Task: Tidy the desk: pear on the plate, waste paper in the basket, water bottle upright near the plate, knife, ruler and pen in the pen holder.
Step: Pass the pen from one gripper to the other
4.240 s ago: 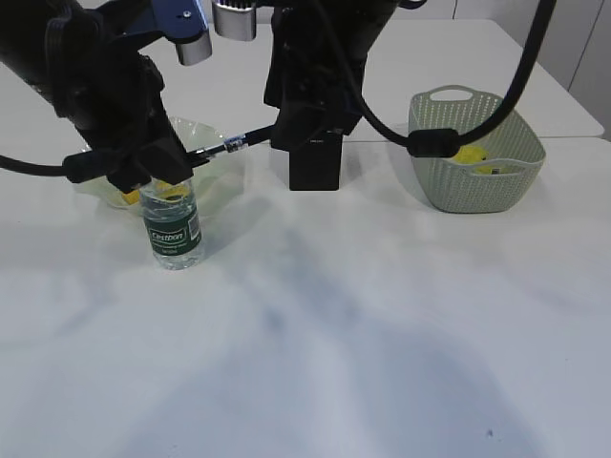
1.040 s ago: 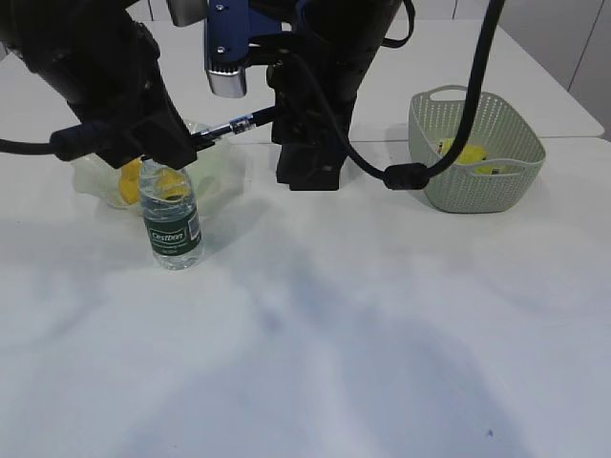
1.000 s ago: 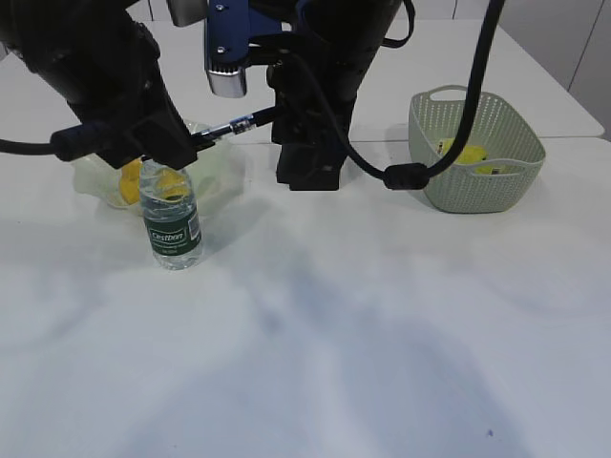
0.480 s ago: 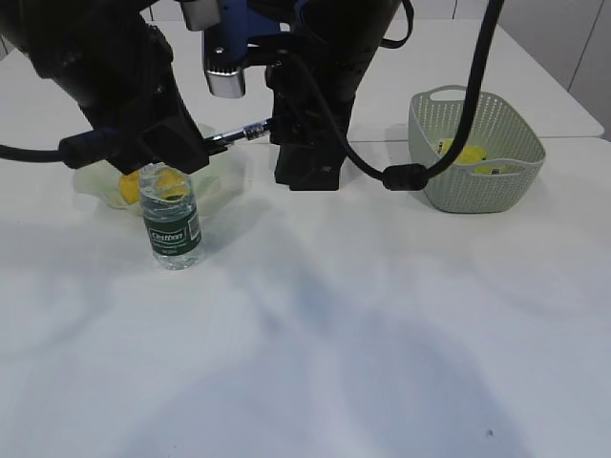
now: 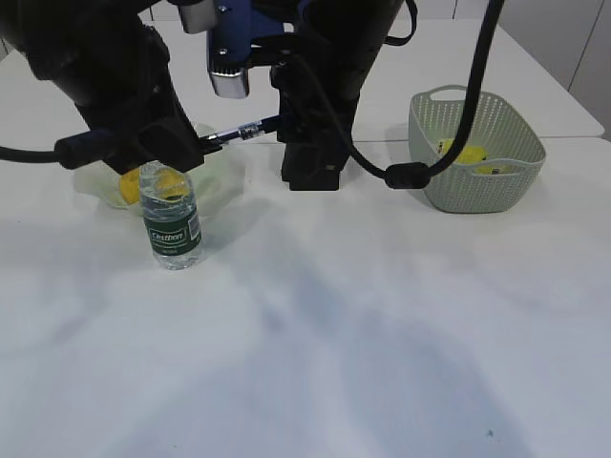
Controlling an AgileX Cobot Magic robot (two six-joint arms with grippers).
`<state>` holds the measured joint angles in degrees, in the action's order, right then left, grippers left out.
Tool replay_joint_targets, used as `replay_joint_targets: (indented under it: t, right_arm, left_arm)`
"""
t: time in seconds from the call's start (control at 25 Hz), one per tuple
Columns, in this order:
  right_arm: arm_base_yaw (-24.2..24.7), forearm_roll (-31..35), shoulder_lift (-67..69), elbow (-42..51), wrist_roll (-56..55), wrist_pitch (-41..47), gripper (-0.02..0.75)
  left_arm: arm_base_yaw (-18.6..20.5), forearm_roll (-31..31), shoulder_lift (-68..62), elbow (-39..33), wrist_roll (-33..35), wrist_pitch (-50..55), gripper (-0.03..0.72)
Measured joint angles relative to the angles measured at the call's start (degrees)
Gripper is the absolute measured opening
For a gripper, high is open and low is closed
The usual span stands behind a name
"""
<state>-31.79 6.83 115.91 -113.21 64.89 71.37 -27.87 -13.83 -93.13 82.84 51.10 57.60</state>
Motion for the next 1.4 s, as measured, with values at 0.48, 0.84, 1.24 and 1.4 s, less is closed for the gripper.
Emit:
replay_joint_targets:
  t: [0.48, 0.84, 1.24, 1.4]
  right_arm:
    - [3.0, -2.7, 0.2, 0.0, -2.9, 0.0, 0.387]
    - [8.0, -3.3, 2.0, 0.0, -8.0, 0.0, 0.387]
    - [14.7, -4.5, 2.0, 0.0, -15.7, 0.0, 0.387]
    - [14.7, -4.5, 2.2, 0.0, -17.4, 0.0, 0.387]
  left_arm:
    - [1.1, 0.0, 0.0, 2.2, 0.0, 1.3, 0.097]
    - [1.1, 0.2, -1.0, 2.2, -0.1, 2.1, 0.097]
    - [1.1, 0.2, -3.6, 2.2, -0.1, 1.0, 0.097]
    - [1.1, -1.9, -3.6, 2.2, -0.1, -1.7, 0.097]
